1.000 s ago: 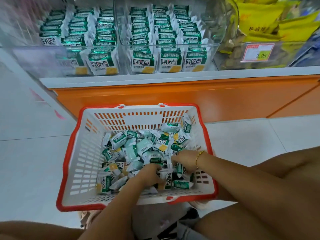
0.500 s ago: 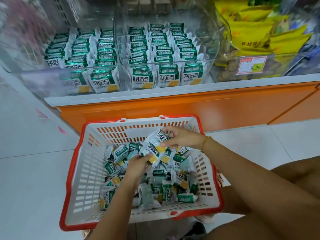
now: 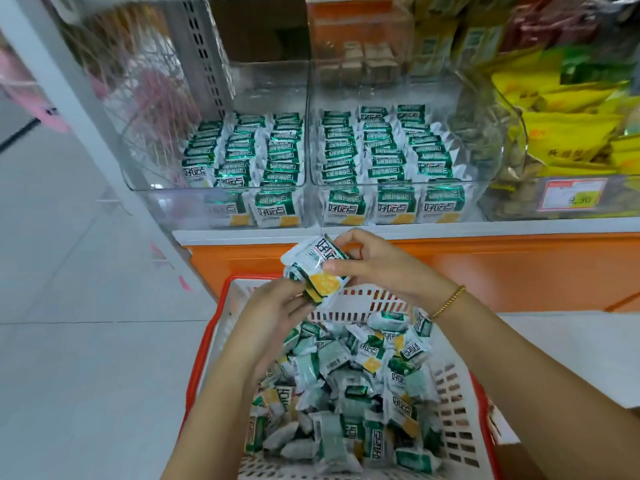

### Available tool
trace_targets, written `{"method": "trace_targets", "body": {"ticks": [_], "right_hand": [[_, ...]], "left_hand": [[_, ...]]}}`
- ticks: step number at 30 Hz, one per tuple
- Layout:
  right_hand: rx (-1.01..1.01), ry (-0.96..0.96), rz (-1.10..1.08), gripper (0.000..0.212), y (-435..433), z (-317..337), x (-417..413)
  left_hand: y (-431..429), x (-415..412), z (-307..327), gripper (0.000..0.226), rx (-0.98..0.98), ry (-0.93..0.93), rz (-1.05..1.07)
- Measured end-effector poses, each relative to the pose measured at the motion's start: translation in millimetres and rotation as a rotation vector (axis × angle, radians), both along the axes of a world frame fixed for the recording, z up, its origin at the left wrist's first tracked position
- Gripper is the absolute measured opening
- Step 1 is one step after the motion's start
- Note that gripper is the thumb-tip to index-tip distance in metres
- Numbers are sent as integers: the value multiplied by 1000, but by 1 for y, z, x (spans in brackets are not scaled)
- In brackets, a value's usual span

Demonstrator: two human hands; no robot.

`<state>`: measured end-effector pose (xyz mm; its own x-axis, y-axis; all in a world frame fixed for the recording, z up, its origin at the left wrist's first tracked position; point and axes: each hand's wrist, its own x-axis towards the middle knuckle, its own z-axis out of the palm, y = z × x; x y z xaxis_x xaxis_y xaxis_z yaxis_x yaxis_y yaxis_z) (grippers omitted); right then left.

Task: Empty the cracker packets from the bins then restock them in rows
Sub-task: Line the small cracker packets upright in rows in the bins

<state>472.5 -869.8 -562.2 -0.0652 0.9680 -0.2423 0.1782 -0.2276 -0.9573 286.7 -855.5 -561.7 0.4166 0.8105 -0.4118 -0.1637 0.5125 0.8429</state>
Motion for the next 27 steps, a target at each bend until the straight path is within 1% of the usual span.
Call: {"method": "trace_targets", "body": {"ticks": [2, 3, 5, 6, 7, 8, 9, 10, 11, 12, 13, 14, 15, 16, 17, 19, 20, 23, 24, 25, 26, 27], "right_hand": [[3, 43, 48, 58, 8, 23, -5], [8, 28, 78, 63, 13, 34, -8], [31, -1, 143, 68, 24, 52, -14], [39, -21, 163, 76, 30, 60, -17], [49, -43, 186, 88, 37, 68, -21], [56, -54, 209, 98, 44, 78, -25], [55, -62, 223, 103, 50, 88, -29], [52, -54, 222, 101, 60, 96, -34], [51, -17, 202, 92, 72, 103, -38], [66, 0, 174, 80, 87, 109, -44], [94, -11, 148, 69, 102, 116, -50], [123, -39, 121, 73, 120, 120, -58], [144, -71, 96, 82, 138, 122, -65], [156, -114, 75, 87, 153, 124, -73], [169, -156, 68, 82, 167, 123, -82], [182, -261, 85, 59, 190, 122, -100], [185, -322, 104, 53, 198, 119, -108], [171, -439, 140, 75, 218, 103, -126], [162, -490, 157, 73, 225, 98, -129], [162, -540, 173, 63, 229, 92, -129], [134, -595, 185, 42, 233, 86, -128], [134, -656, 213, 28, 233, 82, -128]], "left_hand": [[10, -12, 27, 3, 91, 60, -50], [14, -18, 39, 4, 129, 98, -65], [22, -28, 63, 21, 199, 133, -106], [25, -34, 76, 29, 243, 150, -142], [27, -39, 87, 31, 301, 172, -184], [30, -45, 95, 29, 364, 223, -209], [35, -51, 101, 26, 437, 323, -195], [45, -58, 102, 22, 533, 476, -136], [56, -65, 100, 23, 634, 649, -58], [67, -71, 96, 32, 730, 801, 10], [75, -77, 92, 38, 813, 913, 57], [82, -81, 89, 42, 875, 998, 83], [88, -84, 87, 43, 922, 1062, 101], [94, -88, 85, 44, 953, 1105, 102], [98, -91, 83, 45, 979, 1138, 97], [106, -96, 80, 46, 991, 1190, 64], [109, -99, 79, 47, 981, 1210, 46], [115, -104, 74, 49, 961, 1238, -1], [117, -106, 73, 49, 963, 1233, -9], [118, -108, 73, 49, 965, 1226, -14], [120, -109, 72, 48, 970, 1216, -16], [121, -110, 72, 48, 972, 1206, -15]]}}
